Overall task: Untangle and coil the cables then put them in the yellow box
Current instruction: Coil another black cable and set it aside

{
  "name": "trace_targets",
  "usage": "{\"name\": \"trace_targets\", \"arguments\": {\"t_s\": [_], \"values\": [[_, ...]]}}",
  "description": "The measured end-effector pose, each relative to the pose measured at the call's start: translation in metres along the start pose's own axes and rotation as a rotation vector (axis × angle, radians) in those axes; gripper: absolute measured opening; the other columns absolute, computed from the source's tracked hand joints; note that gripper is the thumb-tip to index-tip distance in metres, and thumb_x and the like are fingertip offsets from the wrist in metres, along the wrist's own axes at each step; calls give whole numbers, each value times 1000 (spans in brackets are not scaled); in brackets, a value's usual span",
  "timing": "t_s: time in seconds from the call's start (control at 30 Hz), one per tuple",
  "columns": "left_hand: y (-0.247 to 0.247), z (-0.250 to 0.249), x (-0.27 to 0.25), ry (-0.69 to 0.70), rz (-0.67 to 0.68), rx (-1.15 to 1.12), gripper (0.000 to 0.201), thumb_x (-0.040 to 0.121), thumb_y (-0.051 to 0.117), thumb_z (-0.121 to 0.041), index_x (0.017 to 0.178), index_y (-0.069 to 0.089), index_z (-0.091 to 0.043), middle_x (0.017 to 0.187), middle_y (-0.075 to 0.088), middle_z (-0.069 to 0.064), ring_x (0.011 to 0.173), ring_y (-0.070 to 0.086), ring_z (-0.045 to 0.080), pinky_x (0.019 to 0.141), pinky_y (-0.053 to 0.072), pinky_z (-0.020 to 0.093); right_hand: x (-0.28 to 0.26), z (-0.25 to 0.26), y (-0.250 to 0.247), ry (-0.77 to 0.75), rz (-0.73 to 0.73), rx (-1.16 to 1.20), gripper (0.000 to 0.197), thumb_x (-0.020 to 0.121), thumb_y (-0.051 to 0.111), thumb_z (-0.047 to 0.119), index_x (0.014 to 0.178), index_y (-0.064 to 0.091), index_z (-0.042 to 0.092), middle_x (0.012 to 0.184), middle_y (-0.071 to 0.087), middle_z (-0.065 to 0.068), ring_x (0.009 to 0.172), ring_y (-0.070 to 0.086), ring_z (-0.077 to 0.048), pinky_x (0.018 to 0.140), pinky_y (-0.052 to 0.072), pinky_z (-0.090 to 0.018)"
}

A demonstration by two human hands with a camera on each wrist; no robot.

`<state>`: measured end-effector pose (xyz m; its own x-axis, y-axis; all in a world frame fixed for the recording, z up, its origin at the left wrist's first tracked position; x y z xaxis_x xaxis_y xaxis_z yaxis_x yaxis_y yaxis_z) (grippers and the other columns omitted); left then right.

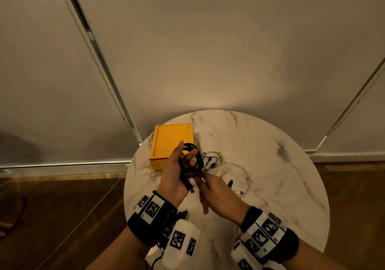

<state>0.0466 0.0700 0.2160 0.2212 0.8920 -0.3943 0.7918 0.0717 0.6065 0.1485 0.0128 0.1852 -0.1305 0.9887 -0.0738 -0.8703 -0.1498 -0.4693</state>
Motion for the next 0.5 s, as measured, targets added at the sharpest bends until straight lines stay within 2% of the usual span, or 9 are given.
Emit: {"name": "trace_targets", "arguments": {"t_s": [0.07,0.13,0.2,0.23,0.3,0.37,0.43,0.47,0.5], "values": [[-2,2,3,51,12,0,18,94,58,-29,81,56,-16,84,75,6,57,67,11,57,56,22,-2,3,2,-18,53,-193,30,103,37,30,104,52,4,62,59,-16,60,62,-32,68,49,-44],[-3,0,7,167,40,84,15,97,53,-25,99,59,-11,94,75,9,74,72,15,69,59,26,-7,6,8,-60,151,-418,29,100,45,30,102,52,2,75,56,-14,73,57,-33,66,43,-40],[-6,-1,11,334,41,329,19,97,52,-21,102,60,-5,97,75,10,82,72,20,77,59,29,-8,13,10,-112,197,-529,24,98,48,27,98,54,4,83,58,-14,76,55,-32,65,42,-40],[-8,-1,12,415,47,482,19,97,53,-21,100,61,-4,96,75,9,84,72,22,78,58,31,-8,17,7,-146,196,-568,21,97,47,24,91,55,6,81,59,-13,72,53,-30,64,43,-41],[-14,3,14,499,97,765,22,96,54,-27,95,61,-6,93,75,2,85,72,19,78,57,36,-5,26,-3,-207,199,-642,22,97,44,21,79,51,11,72,54,-7,63,47,-25,62,43,-41],[-17,8,13,487,170,940,22,96,55,-31,91,60,-10,90,75,-3,83,72,14,76,57,40,-3,33,-13,-261,237,-703,21,97,47,20,78,55,13,72,55,-4,63,44,-19,62,42,-37],[-18,8,10,493,232,1043,20,96,56,-31,81,56,-18,82,74,-11,74,69,6,66,53,29,-3,35,-20,-322,280,-712,18,95,51,18,84,63,11,79,63,-4,65,45,-16,64,44,-36],[-16,6,9,517,258,1114,23,96,56,-31,76,52,-21,74,71,-16,66,65,0,61,47,20,-3,36,-22,-350,290,-695,16,95,53,18,88,66,12,82,65,-4,67,49,-17,66,47,-37],[-14,5,9,542,279,1191,27,96,56,-32,72,49,-21,66,66,-17,58,59,-1,56,40,17,-2,37,-24,-376,292,-673,16,94,53,18,92,69,14,86,68,-3,72,55,-18,69,49,-39]]}}
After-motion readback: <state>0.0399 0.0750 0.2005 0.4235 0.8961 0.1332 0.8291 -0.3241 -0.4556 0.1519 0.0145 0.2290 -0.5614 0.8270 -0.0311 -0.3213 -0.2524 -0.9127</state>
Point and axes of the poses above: each hand's wrist, its own x-axis towards the middle knuckle, its own y-axis out of the palm, z = x × y, the point moved 3 cm from there along x, towards the middle knuckle
